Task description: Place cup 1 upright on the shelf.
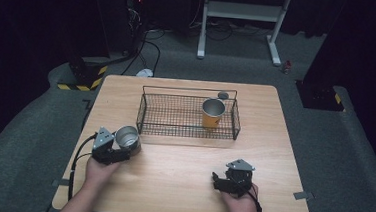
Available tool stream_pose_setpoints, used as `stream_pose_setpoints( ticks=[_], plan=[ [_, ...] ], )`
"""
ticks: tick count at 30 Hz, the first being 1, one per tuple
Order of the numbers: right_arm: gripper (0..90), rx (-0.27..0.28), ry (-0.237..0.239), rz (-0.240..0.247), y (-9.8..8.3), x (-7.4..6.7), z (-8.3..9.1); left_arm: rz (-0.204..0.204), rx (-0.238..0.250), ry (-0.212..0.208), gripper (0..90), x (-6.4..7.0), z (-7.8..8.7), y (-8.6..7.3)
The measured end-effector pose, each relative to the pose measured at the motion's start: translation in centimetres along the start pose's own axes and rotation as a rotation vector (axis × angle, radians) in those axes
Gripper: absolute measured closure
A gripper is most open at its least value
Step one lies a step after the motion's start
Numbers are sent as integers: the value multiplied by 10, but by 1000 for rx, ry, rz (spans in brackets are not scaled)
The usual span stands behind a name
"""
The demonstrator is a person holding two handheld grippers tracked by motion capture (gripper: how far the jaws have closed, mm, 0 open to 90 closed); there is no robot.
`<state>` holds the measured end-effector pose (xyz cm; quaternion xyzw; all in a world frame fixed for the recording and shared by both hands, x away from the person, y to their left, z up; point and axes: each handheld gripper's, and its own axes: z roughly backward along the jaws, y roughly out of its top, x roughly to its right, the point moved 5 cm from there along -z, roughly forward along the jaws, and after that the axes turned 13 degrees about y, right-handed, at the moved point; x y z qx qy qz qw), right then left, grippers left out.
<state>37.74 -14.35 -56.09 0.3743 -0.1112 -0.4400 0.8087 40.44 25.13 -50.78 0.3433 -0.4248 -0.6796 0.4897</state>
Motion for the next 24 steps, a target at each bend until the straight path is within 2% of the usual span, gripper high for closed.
stream_pose_setpoints(
  ticks=[9,14,18,24],
  plan=[
    [130,1,1,5,1,1,0,-5,4,0,188,5,1,6],
    [130,1,1,5,1,1,0,-20,-2,-4,188,10,0,9],
    [130,1,1,4,1,1,0,-48,-7,-1,188,16,-1,15],
    [130,1,1,4,1,1,0,-28,-6,1,188,19,2,24]
  ],
)
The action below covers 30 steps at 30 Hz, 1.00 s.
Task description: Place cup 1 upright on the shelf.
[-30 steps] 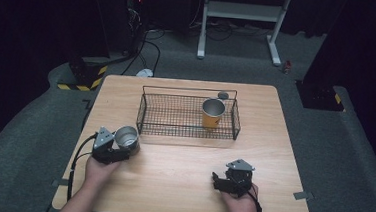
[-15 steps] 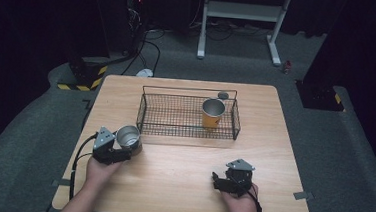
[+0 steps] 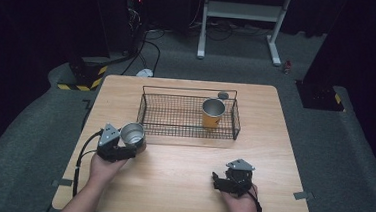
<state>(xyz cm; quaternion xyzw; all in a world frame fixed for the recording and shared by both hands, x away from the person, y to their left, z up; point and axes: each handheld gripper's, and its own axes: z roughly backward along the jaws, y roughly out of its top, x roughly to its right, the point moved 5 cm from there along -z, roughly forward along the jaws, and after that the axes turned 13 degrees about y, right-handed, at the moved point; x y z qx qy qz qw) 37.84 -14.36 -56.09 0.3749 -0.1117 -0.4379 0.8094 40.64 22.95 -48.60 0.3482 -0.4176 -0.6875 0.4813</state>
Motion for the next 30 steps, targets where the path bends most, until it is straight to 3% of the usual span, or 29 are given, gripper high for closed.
stream_pose_setpoints(
  ticks=[6,18,30],
  plan=[
    [130,0,0,0,0,0,0,6,14,12,188,3,0,13],
    [126,-1,2,1,0,0,0,27,15,1,188,14,-2,21],
    [125,-2,3,0,0,0,0,28,53,-11,188,20,7,48]
  ],
)
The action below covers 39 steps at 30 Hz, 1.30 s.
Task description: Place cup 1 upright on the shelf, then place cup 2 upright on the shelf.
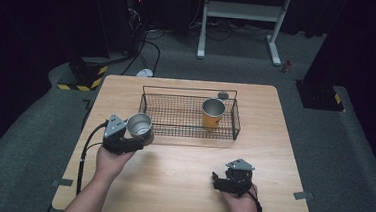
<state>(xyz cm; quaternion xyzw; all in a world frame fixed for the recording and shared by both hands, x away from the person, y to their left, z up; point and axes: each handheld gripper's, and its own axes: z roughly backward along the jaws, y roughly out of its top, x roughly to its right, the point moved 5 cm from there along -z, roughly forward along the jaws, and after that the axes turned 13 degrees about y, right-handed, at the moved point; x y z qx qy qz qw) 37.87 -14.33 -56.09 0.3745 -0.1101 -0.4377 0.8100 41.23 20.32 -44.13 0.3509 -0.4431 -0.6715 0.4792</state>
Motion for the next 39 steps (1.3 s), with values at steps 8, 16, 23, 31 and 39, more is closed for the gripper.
stream_pose_setpoints(
  ticks=[8,16,23,31,39],
  plan=[
    [125,-1,1,1,0,0,0,-22,2,-13,188,5,-5,12],
    [124,-4,1,0,0,0,0,-5,-2,-27,188,10,-20,20],
    [124,-4,1,0,0,0,0,-10,-9,-28,188,15,-32,27],
    [124,-4,1,0,0,0,0,-22,-14,-29,188,21,-43,31],
    [124,-4,1,0,0,0,0,-29,-20,-27,188,25,-57,35]
  ],
)
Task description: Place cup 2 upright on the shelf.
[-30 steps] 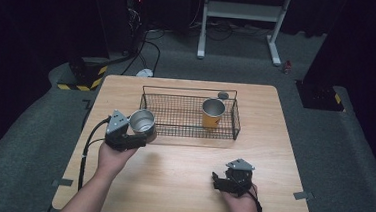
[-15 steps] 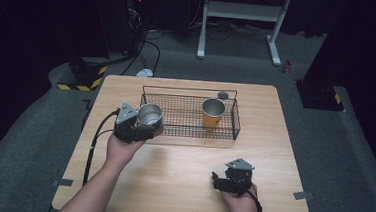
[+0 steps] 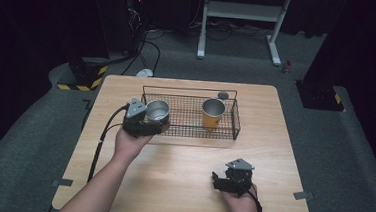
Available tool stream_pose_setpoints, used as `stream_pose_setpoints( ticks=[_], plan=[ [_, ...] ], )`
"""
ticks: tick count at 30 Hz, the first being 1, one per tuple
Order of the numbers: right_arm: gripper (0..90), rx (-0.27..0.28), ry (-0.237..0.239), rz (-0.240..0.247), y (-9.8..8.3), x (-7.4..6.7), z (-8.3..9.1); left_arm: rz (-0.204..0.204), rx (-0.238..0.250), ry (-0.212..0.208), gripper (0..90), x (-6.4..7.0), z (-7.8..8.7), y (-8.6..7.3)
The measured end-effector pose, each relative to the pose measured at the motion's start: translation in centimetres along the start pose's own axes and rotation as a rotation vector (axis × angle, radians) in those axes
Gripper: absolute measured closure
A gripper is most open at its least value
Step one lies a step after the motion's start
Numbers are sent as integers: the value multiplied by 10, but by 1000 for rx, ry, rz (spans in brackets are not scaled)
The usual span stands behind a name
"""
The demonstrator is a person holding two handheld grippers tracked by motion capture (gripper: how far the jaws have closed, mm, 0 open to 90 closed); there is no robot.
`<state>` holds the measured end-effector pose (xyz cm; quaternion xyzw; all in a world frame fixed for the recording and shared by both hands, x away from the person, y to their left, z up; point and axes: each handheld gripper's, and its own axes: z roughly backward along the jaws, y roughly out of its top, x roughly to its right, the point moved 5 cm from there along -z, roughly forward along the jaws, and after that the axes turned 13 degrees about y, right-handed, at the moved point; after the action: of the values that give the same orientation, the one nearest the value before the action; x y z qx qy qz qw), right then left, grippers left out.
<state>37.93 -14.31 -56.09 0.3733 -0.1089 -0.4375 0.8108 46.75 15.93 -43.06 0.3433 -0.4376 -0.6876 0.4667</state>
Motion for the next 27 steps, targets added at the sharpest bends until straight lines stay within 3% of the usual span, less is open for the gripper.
stream_pose_setpoints(
  ticks=[27],
  plan=[
    [124,-1,0,2,0,0,0,-2,-10,21,188,-2,-46,18]
  ],
)
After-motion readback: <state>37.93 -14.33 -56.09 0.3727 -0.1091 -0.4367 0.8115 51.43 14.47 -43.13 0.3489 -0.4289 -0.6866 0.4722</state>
